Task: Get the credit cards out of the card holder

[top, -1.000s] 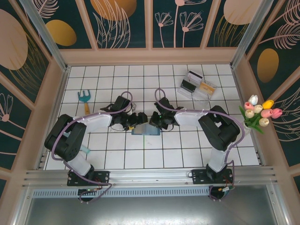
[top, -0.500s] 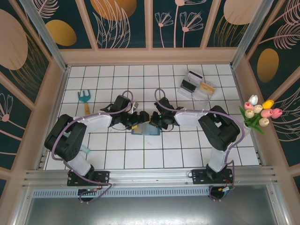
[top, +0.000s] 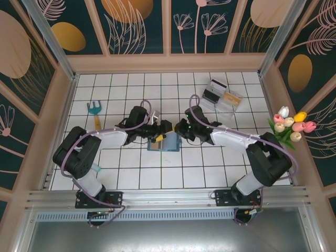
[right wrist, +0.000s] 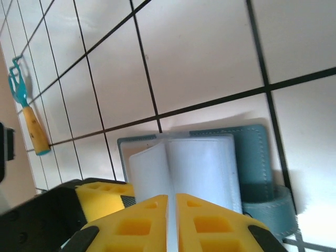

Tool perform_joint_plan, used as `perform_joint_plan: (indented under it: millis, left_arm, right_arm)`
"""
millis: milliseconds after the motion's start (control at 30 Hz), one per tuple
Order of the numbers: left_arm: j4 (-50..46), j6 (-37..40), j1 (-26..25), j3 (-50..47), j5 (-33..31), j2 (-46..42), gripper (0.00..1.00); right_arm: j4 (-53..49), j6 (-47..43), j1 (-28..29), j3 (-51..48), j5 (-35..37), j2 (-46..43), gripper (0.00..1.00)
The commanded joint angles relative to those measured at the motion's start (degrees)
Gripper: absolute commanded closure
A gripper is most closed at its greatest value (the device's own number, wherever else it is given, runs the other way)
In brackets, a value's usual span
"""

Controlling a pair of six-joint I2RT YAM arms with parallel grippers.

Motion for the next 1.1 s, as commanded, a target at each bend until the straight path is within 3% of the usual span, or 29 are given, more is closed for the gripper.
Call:
perform_joint_plan:
  millis: [0,333,533,833,1067]
  left_arm:
    - [4.05,-2.54,-1.08,0.04,1.41,2.9,0.12]
    - [1.12,-1.85,-1.91,-0.3,-2.3,6.77,0.17]
    - [-6.52,1.68,-1.94,0.75,-7.6,4.85,0.43]
    - [-7.68,2.14,-1.88,0.42,-8.22,4.83,0.6]
    - [-12.33,4.01,-1.89,2.87,-9.55,2.35,0.63]
  right_arm:
    - [2.11,3.16,-1.12,-2.72,2.16,-2.76,0.86]
    - [2.67,2.71,-1.46,-2.34,-0.35,-0.71,0.87]
    - [2.41,1.56,-0.55,-0.09,-2.76,3.32,0.99]
    - [3.67,0.44,1.04,2.59,-6.05,8.31,1.0]
    - [0.23,-0.5,1.2,4.01,-6.16,12.13,0.99]
